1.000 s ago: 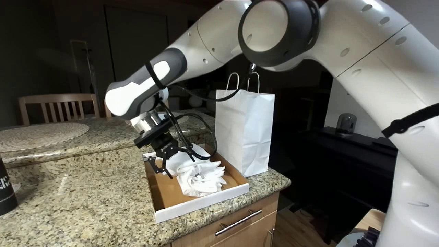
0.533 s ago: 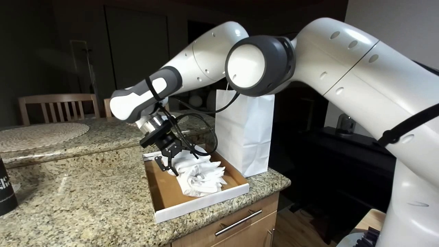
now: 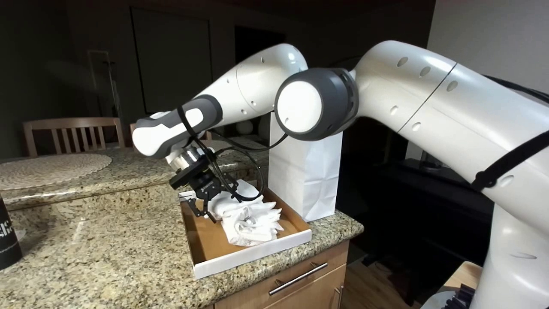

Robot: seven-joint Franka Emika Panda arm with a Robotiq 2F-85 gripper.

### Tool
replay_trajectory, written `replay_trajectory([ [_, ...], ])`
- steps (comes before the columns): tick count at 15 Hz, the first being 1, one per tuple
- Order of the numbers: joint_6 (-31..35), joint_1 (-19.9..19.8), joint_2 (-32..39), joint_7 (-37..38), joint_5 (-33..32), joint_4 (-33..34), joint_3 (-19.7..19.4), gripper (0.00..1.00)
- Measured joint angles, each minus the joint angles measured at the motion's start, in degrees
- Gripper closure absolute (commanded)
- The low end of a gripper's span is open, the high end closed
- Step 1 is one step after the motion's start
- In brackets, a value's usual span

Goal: Pick a cloth on the box and put it in the bag

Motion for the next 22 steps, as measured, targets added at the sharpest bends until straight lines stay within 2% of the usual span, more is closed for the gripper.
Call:
replay_trajectory([
  [1,-0.05,0.23,1.09,0.00,0.00,1.04,-0.36,0.00],
  [2,-0.06,0.34,2.12,0.00,-0.15,2.00,-0.64,0.25],
  [3,-0.15,0.34,2.97,0.03,-0.22,2.78,-0.89,0.26],
  [12,-7.39,0.05,5.71,-0.82,-0.07,8.53,-2.53,0.86],
  [14,-9.71,-0.25,5.95,-2.13,0.00,9.52,-2.19,0.92],
  [16,-11.68,-0.63,6.10,-3.69,0.13,10.38,-1.98,0.93],
  [18,-13.13,-1.18,6.18,-5.40,0.34,11.21,-1.70,0.90],
  [22,-13.99,-2.06,6.17,-7.38,0.67,12.74,-1.10,0.91],
])
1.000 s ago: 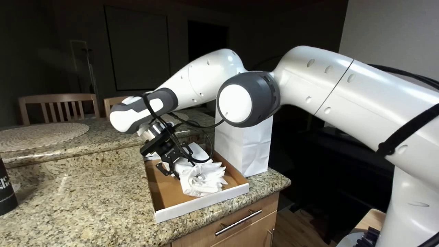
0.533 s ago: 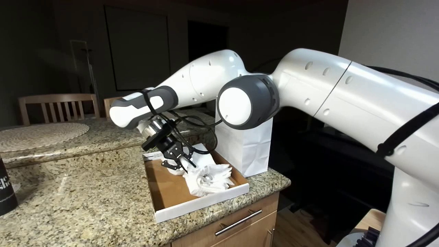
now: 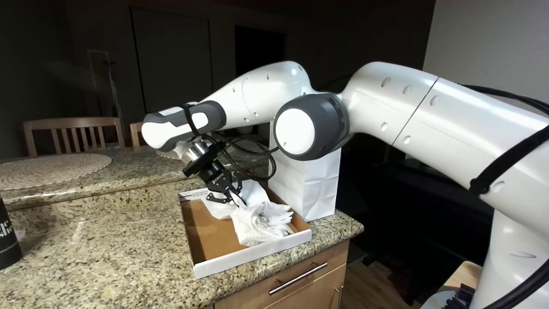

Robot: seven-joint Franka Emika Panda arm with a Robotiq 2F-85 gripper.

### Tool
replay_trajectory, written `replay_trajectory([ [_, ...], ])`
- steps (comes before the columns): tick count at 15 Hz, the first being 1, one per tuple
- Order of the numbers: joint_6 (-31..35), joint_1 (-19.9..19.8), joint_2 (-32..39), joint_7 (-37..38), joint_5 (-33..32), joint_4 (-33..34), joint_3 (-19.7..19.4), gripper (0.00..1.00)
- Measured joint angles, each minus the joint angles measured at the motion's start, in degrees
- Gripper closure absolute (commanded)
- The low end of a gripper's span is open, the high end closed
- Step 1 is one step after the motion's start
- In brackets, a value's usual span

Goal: Pick a cloth on the box and put it in the bag

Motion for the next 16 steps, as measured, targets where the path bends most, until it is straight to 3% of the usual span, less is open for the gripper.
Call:
replay_trajectory([
  [4,0.00,0.17,-0.11,-0.12,0.00,1.76,0.73,0.93],
  [5,0.00,0.26,-0.14,-0.12,0.00,2.24,0.89,0.78],
  [6,0.00,0.28,-0.14,-0.12,0.00,2.66,1.11,0.92],
  [13,-0.09,-0.22,-0.12,-0.12,0.06,3.15,1.93,0.93],
  [14,-0.09,-0.28,-0.12,-0.12,0.06,3.15,1.97,0.64],
  [16,-0.10,-0.33,-0.12,-0.12,0.06,3.16,2.02,0.57],
])
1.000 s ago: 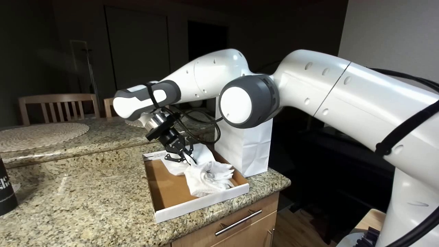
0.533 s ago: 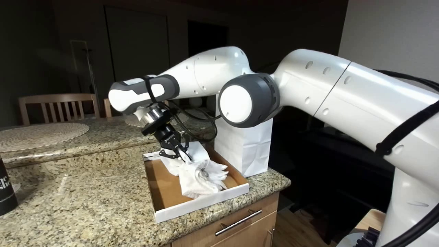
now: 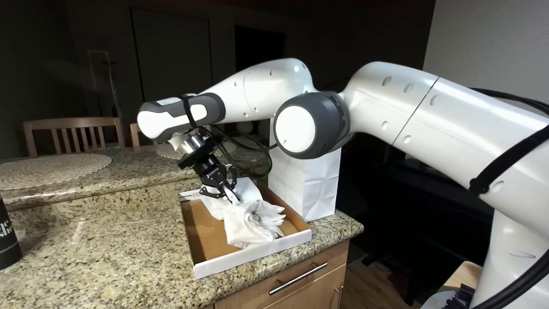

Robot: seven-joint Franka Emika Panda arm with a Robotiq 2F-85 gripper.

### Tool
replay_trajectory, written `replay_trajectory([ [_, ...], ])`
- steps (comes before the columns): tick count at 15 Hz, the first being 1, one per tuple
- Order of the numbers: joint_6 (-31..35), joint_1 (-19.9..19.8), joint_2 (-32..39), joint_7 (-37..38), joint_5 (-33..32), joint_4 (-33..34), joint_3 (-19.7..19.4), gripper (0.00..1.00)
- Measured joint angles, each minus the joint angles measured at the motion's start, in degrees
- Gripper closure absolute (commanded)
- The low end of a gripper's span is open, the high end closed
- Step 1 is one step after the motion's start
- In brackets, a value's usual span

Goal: Pick a cloth on the box and put it in the bag

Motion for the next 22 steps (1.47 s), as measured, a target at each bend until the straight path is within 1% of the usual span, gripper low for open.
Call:
replay_trajectory([
  [2,0.00,-0.01,0.00,0.00,0.00,0.09,0.04,0.44],
  [3,0.00,-0.01,0.00,0.00,0.00,0.22,0.06,0.43],
  [4,0.00,-0.01,0.00,0.00,0.00,0.41,0.08,0.81],
  [5,-0.01,-0.01,0.00,0.00,0.00,0.59,0.08,0.77],
  [6,-0.09,-0.01,0.00,0.00,0.00,0.76,0.08,0.79],
  [8,-0.32,-0.01,0.00,0.00,0.00,1.01,0.08,0.91],
  [9,-0.44,-0.01,0.00,0.00,0.00,1.04,0.08,0.94],
  [11,-0.54,-0.06,0.02,0.00,0.00,1.04,0.08,0.96],
  [13,-0.53,-0.18,0.15,0.00,0.00,1.05,0.08,0.92],
  [18,-0.53,-0.26,0.49,0.00,0.00,1.22,0.08,0.91],
  [22,-0.54,-0.27,-0.66,0.00,0.00,3.06,0.21,0.90],
])
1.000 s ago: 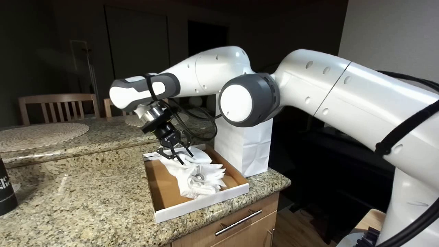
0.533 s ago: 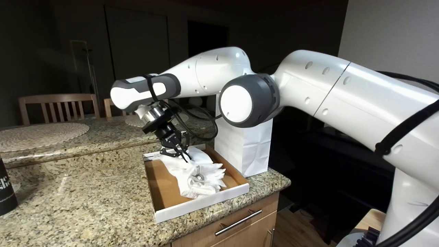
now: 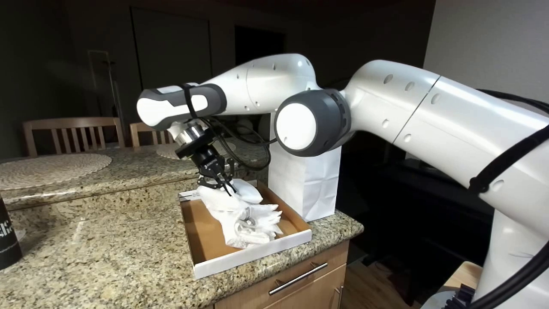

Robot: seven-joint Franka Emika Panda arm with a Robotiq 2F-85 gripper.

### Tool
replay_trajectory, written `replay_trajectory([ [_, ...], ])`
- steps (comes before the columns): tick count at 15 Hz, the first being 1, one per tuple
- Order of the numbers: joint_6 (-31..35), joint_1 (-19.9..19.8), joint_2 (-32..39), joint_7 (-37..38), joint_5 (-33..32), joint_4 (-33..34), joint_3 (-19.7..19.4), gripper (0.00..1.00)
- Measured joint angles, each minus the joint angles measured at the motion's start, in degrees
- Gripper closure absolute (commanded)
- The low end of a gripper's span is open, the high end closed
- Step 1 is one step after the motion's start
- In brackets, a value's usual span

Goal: Pick a cloth on the box and put it in the bag

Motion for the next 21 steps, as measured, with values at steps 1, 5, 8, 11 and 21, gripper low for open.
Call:
replay_trajectory([
  [1,-0.03,-0.02,-0.84,-0.13,0.02,0.41,0.23,0.90],
  [5,-1.47,-0.31,-5.80,-2.63,0.37,1.44,1.71,0.91],
  [8,-3.93,-0.97,-10.00,-3.15,1.51,2.22,2.76,0.91],
  [11,-6.49,-1.53,-14.59,-3.15,2.72,3.57,3.30,0.91],
  [21,-12.75,-7.65,-26.45,5.22,17.03,13.80,1.00,0.91],
])
